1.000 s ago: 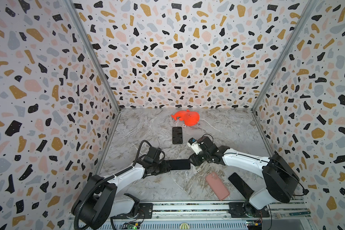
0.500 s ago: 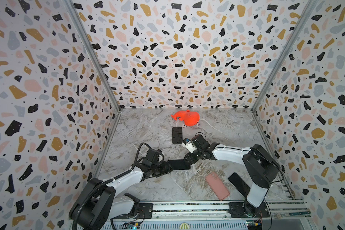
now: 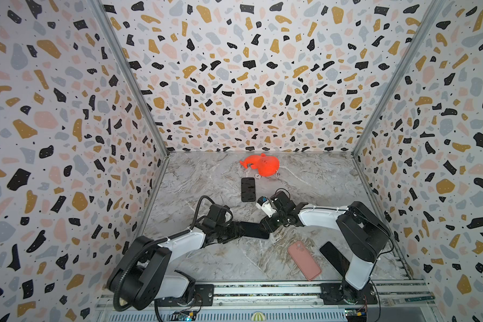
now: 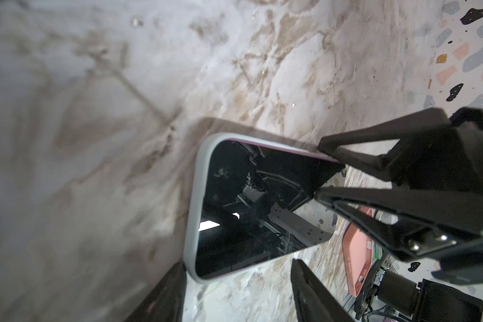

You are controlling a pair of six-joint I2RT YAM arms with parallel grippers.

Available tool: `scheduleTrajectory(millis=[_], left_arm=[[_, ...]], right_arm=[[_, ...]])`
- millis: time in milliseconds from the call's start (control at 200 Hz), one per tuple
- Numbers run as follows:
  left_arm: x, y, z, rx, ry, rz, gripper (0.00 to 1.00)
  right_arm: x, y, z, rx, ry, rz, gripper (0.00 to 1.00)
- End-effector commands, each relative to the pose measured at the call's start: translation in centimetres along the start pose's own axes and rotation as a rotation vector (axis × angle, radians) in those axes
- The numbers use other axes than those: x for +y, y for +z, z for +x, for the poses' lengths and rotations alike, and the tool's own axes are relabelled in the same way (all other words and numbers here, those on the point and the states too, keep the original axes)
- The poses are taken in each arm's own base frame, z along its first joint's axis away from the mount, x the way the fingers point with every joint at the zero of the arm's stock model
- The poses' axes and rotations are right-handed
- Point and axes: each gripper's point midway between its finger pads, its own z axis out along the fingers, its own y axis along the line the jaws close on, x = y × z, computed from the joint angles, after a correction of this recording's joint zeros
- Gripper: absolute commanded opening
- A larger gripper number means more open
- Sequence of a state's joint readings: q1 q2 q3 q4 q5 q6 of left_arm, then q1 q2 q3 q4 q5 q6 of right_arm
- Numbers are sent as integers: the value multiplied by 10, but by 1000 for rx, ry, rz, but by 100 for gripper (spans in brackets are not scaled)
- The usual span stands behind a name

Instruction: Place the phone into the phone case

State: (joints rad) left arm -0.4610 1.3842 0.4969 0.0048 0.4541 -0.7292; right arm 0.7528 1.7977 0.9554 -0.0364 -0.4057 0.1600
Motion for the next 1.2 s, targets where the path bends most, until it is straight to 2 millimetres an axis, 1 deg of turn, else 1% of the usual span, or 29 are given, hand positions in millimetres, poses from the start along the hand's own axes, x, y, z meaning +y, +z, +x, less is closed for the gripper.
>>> scheduleTrajectory(millis=[0,120,135,225,330,420,506,576,646,721,896,961,1046,1131,1196], left_arm=[[4,14,-6,18,-4,-27,61],[-6,26,-19,27,7,-10,58],[-7,27,-20,30,9,-9,58],[-15,35,-29,32,21,0,58],[-22,44,-34,41,28,4,58],[-25,51,-38,45,31,9,57],[-27,53,-42,48,43,8,58],[-25,49,-44,50,63,-29,58],[-24,40,-39,62,72,-50,59],[-22,28,-28,70,75,-75,60],[-17,14,10,121,88,-123,61],[-15,13,21,130,75,-119,61],[-13,14,30,137,62,-115,60],[-19,17,39,146,59,-96,58],[-27,20,46,157,53,-61,57]], right_arm=[[13,-5,15,22,33,-50,46],[14,-7,29,31,58,-55,44],[15,-8,28,25,59,-56,44],[14,-11,36,26,84,-53,44],[13,-15,45,29,123,-39,44],[16,-21,47,16,147,-39,44],[18,-27,49,4,166,-41,44],[21,-33,49,-9,177,-51,45],[25,-39,48,-20,190,-60,45],[28,-43,49,-33,214,-75,45],[32,-42,62,-29,274,-103,45],[31,-42,65,-35,280,-100,45],[30,-41,68,-33,284,-100,45],[36,-40,68,-27,274,-120,43],[44,-39,68,-25,263,-140,41]])
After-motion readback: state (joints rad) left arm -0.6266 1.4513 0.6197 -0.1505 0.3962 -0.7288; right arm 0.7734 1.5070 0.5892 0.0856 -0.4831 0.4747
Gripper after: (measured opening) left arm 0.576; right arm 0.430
